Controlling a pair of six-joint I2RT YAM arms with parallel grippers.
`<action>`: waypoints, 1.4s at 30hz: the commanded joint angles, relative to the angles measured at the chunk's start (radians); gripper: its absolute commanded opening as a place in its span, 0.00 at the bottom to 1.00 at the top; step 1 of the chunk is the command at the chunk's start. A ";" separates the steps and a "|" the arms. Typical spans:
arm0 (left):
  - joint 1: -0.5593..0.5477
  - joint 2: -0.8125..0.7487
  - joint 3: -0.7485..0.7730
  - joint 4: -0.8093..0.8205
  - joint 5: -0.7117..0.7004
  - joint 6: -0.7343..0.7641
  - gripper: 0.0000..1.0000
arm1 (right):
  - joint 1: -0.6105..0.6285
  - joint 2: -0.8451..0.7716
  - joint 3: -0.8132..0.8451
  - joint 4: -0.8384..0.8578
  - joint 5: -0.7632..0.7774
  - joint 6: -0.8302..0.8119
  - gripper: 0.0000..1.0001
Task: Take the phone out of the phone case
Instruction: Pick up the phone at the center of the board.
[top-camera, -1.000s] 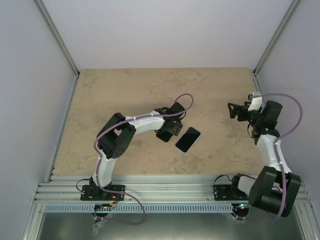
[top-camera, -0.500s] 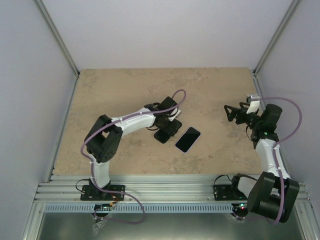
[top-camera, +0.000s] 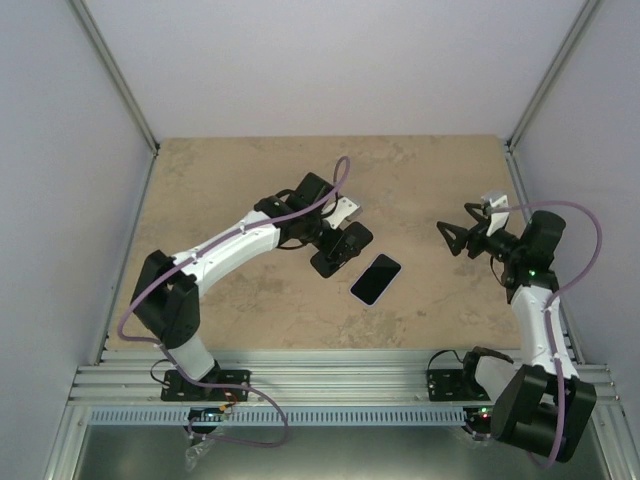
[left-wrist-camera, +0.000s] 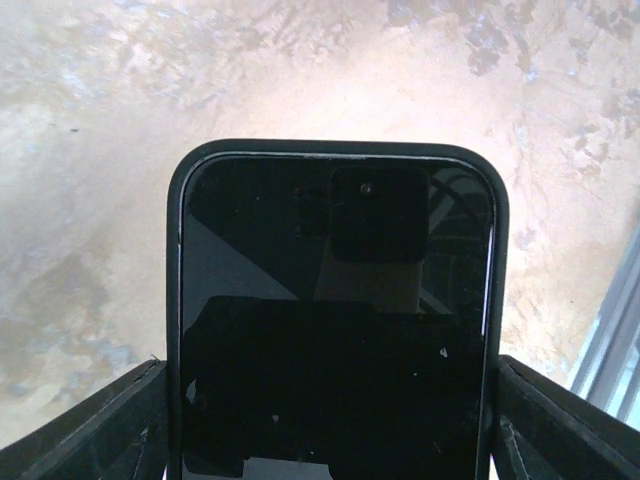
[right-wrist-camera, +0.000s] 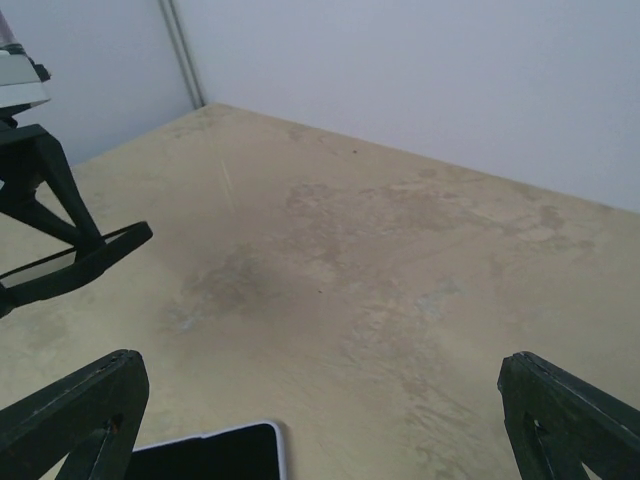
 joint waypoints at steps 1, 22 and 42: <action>0.000 -0.111 -0.030 0.070 -0.111 -0.012 0.57 | 0.040 0.020 0.097 -0.108 0.014 0.056 0.98; 0.000 -0.230 0.034 0.167 -0.370 -0.045 0.55 | 0.403 0.355 0.543 -0.183 0.118 0.693 0.98; 0.000 -0.167 0.106 0.161 -0.377 -0.069 0.55 | 0.606 0.534 0.631 -0.119 0.087 0.740 0.90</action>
